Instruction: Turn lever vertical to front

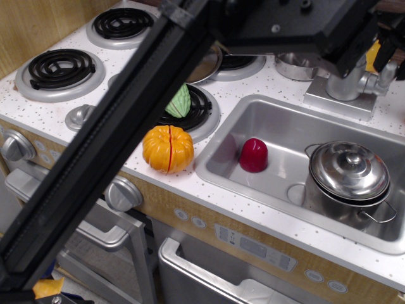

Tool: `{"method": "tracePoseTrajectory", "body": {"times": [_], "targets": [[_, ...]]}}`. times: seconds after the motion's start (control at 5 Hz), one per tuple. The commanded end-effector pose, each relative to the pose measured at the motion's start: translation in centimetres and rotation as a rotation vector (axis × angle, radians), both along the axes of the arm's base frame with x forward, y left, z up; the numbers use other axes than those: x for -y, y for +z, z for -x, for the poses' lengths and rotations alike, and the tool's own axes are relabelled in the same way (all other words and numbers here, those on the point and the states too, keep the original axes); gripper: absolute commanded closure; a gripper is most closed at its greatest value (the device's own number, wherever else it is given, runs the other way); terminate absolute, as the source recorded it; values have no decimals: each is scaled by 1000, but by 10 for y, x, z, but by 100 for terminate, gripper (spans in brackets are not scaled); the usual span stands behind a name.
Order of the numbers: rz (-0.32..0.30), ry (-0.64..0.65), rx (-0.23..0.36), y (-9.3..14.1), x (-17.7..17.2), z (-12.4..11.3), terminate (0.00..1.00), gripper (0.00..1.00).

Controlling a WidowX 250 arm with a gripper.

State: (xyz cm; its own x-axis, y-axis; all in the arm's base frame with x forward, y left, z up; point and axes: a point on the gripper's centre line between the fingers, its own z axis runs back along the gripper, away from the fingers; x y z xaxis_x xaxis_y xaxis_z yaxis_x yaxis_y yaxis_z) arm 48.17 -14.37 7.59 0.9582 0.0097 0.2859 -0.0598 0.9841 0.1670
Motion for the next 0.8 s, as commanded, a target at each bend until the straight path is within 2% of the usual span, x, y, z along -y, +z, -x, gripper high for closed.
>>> {"method": "tracePoseTrajectory", "body": {"times": [0.0, 0.4, 0.6], "targets": [[57, 16, 56, 32, 3, 9, 0, 100], [96, 24, 51, 15, 9, 11, 0, 100], [90, 6, 27, 17, 8, 9, 100, 100]]}}
